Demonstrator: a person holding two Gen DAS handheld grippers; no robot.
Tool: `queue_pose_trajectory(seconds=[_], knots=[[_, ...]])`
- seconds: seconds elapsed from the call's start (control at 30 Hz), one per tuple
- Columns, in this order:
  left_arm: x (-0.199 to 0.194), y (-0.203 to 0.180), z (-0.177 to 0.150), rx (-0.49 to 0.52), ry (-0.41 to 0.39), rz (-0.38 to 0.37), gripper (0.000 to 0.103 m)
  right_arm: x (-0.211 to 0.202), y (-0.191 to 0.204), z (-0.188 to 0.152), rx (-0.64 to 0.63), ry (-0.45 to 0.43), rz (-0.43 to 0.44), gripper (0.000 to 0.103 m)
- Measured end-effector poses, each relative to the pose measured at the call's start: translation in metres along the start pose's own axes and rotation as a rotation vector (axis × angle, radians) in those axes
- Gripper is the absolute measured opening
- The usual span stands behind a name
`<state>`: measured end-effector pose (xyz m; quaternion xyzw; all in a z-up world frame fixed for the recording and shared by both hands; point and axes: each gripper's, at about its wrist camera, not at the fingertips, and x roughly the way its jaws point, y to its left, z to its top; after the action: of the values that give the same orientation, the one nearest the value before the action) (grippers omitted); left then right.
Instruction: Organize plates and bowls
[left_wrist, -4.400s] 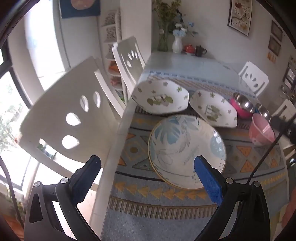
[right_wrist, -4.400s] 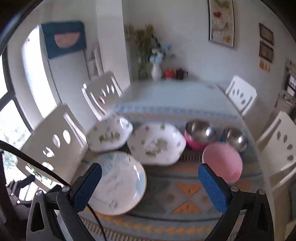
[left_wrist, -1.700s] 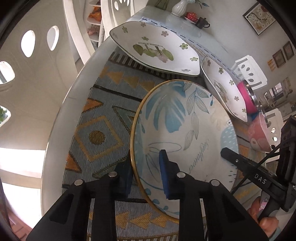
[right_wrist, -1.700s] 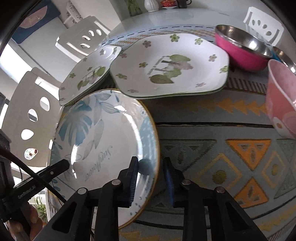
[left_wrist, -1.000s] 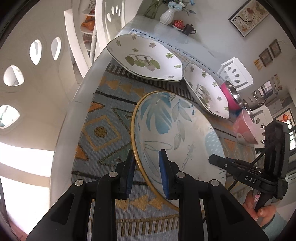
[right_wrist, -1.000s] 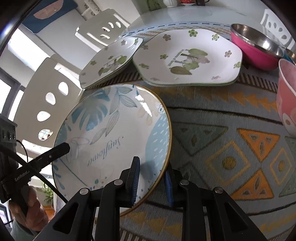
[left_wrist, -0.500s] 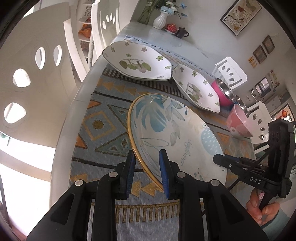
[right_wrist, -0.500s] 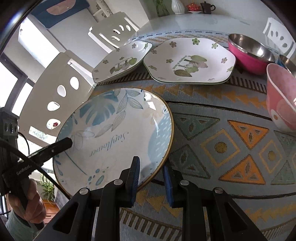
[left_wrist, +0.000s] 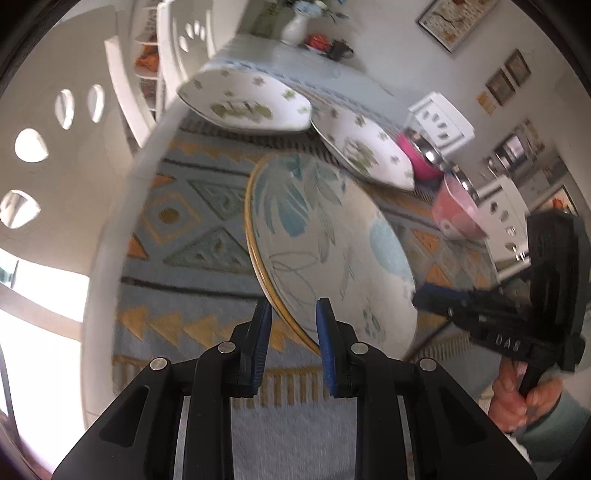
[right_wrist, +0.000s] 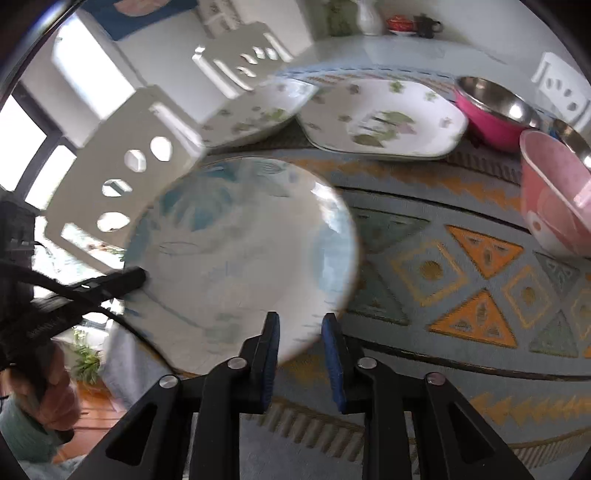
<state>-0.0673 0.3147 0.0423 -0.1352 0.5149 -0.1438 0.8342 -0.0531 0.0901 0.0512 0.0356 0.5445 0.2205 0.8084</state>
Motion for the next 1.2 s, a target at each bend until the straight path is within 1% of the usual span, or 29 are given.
queue_pose_trajectory(seconds=[0.03,0.1,0.2,0.23,0.3,0.37,0.4,0.43,0.47,0.5,0.53,0.6,0.67,0.73,0.77,0.8,0.83,0.87,0.93,1.0,1.07,1.2], knots=[[0.003,0.0,-0.003,-0.002,0.014,0.019,0.021,0.002,0.004,0.001,-0.013,0.007,-0.016,0.021],[0.008,0.009,-0.008,-0.032,0.033,0.043,0.021,0.004,0.007,0.003,-0.013,0.018,-0.021,0.021],[0.002,0.025,-0.01,-0.091,0.006,0.014,0.02,-0.001,0.0,0.005,0.027,0.003,-0.032,0.021],[0.002,0.028,-0.007,-0.094,0.0,0.024,0.023,-0.003,-0.002,0.008,0.036,-0.004,-0.045,0.021],[0.006,0.034,0.001,-0.091,-0.01,0.055,0.024,-0.002,-0.007,0.014,0.047,-0.008,-0.072,0.023],[0.015,0.039,0.011,-0.104,-0.002,0.048,0.029,0.005,-0.013,0.022,0.042,-0.005,-0.101,0.024],[0.02,0.041,0.016,-0.112,0.003,0.035,0.035,0.011,-0.016,0.026,0.038,-0.001,-0.114,0.024],[0.024,0.041,0.017,-0.114,0.009,0.03,0.035,0.011,-0.016,0.029,0.025,-0.025,-0.124,0.026],[0.029,0.04,0.02,-0.107,0.021,0.023,0.035,0.013,-0.017,0.031,0.018,-0.029,-0.137,0.033],[0.034,0.038,0.022,-0.098,0.029,0.018,0.035,0.016,-0.018,0.034,0.016,-0.018,-0.15,0.036],[0.039,0.036,0.023,-0.091,0.041,0.016,0.035,0.02,-0.02,0.036,0.021,-0.006,-0.152,0.036],[0.045,0.033,0.023,-0.076,0.053,0.007,0.034,0.021,-0.025,0.037,0.035,-0.011,-0.136,0.037],[0.045,0.029,0.021,-0.06,0.036,0.015,0.033,0.027,-0.033,0.038,0.06,-0.002,-0.114,0.037],[0.046,0.029,0.021,-0.053,0.032,0.021,0.032,0.033,-0.039,0.037,0.086,0.0,-0.056,0.037],[0.045,0.03,0.021,-0.056,0.032,0.02,0.032,0.036,-0.04,0.036,0.09,0.001,-0.038,0.034],[0.046,0.031,0.022,-0.063,0.033,0.017,0.028,0.039,-0.04,0.035,0.092,0.009,-0.021,0.028],[0.045,0.034,0.023,-0.077,0.036,0.012,0.027,0.044,-0.039,0.034,0.085,0.017,-0.026,0.025],[0.045,0.036,0.023,-0.098,0.039,0.005,0.027,0.044,-0.037,0.033,0.074,0.005,-0.031,0.025],[0.044,0.034,0.023,-0.097,0.047,0.017,0.027,0.042,-0.034,0.03,0.058,0.0,-0.037,0.025],[0.041,0.03,0.023,-0.081,0.035,0.031,0.027,0.039,-0.034,0.028,0.055,0.01,-0.016,0.025],[0.032,0.029,0.021,-0.077,0.012,0.025,0.027,0.036,-0.033,0.023,0.05,0.01,0.008,0.025],[0.022,0.028,0.025,-0.082,-0.002,0.016,0.027,0.024,-0.029,0.016,0.062,0.006,0.043,0.025]])
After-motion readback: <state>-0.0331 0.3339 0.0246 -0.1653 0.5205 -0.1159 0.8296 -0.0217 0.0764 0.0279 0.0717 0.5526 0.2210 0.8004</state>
